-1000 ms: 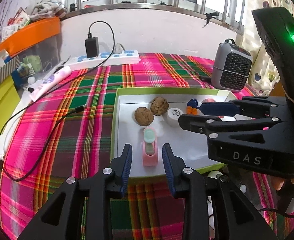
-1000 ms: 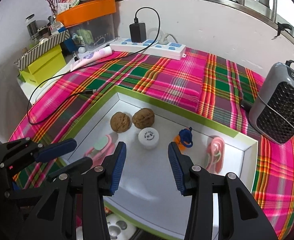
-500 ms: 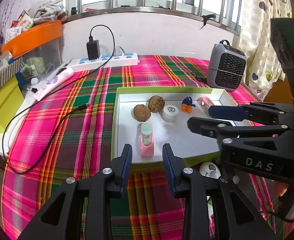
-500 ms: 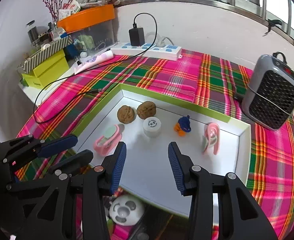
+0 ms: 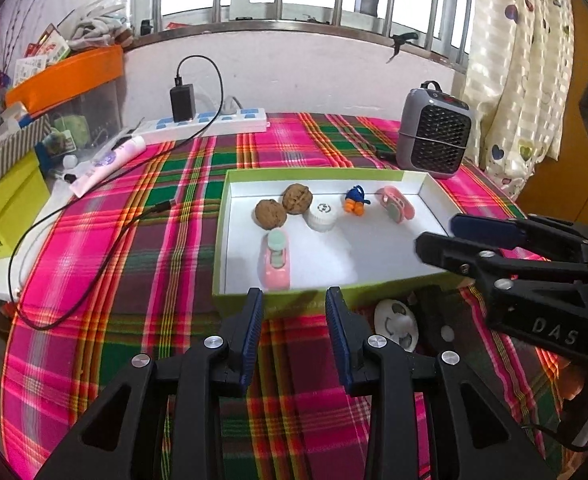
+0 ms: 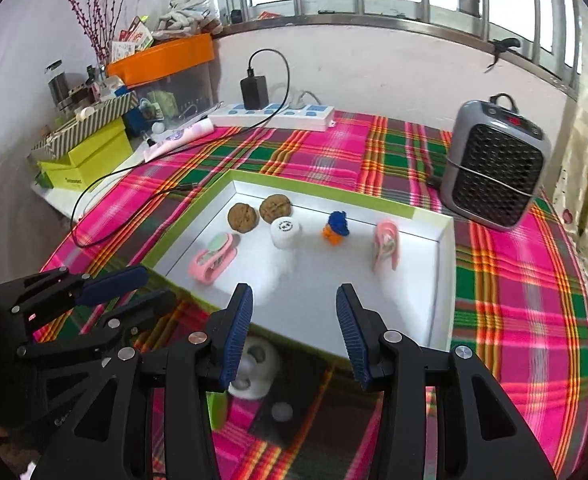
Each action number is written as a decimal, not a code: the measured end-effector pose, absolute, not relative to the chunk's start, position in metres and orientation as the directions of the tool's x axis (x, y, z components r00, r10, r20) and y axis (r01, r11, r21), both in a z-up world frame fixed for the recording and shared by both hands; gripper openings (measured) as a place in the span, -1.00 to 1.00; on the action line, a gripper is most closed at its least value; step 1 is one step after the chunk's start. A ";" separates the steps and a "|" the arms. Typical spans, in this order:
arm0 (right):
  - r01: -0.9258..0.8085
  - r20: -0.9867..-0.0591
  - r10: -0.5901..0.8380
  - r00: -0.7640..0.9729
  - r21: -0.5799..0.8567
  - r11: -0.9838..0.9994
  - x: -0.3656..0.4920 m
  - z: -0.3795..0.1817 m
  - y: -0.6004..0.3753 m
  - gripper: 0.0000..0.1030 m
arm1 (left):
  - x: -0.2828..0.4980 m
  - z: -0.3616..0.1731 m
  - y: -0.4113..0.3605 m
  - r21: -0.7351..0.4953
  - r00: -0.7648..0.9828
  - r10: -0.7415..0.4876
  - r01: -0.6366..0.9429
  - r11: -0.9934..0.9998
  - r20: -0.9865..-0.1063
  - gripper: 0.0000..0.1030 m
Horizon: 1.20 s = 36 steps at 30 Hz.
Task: Organize objects
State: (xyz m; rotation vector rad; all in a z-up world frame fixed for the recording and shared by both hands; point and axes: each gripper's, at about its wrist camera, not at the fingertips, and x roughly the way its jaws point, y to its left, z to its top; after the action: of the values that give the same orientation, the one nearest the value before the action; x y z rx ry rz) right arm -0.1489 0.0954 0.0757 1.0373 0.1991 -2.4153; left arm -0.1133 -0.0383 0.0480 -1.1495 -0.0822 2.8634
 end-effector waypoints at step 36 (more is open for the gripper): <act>0.371 -0.726 -0.321 -0.608 0.098 -0.924 -0.100 0.043 0.151 -0.13 | -0.081 0.033 0.001 -0.213 -0.625 0.297 -0.208 -0.955 -0.722 -0.12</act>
State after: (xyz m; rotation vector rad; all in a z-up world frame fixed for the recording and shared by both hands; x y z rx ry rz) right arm -0.1003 0.1509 0.0430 1.1171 0.0878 -2.5147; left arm -0.0806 0.0006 0.0326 -1.1834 -0.1575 2.5994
